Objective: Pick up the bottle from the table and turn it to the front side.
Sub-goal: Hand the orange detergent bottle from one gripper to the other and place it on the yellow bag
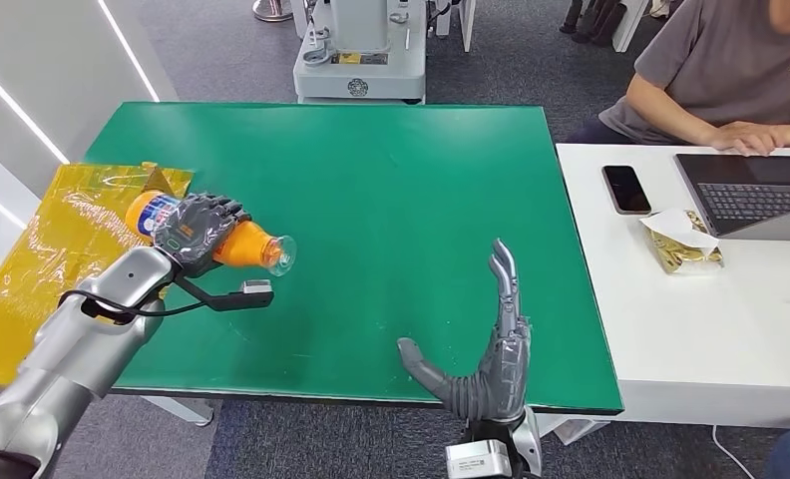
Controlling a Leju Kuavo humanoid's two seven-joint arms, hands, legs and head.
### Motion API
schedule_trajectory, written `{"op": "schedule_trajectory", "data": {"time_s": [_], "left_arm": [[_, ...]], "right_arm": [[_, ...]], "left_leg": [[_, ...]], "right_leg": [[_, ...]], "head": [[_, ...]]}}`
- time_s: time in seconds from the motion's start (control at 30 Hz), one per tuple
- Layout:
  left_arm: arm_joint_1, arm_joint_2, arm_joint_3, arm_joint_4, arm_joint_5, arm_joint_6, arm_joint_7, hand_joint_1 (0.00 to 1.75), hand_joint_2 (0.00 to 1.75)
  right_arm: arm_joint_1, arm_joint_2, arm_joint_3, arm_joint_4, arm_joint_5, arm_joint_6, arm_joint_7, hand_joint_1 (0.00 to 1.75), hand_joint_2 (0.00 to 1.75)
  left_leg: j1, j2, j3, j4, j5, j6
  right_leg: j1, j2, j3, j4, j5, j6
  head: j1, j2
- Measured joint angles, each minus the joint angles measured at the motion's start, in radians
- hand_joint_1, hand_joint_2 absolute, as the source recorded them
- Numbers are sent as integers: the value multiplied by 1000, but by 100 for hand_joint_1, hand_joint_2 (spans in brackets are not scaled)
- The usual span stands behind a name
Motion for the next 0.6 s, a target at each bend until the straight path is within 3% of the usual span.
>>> {"op": "schedule_trajectory", "data": {"time_s": [0.4, 0.6], "left_arm": [[-33, -85, -12, 234, 0, -34, 59, 175, 175], [-53, -89, -12, 314, -9, -48, 133, 175, 175]], "right_arm": [[-1, -7, 31, 1, -19, 0, 10, 0, 175], [-5, -10, 35, 15, -50, 0, -11, 0, 175]], "left_leg": [[0, 0, 0, 0, 0, 0], [0, 0, 0, 0, 0, 0]], "right_leg": [[0, 0, 0, 0, 0, 0], [0, 0, 0, 0, 0, 0]], "head": [[0, 0], [0, 0]]}}
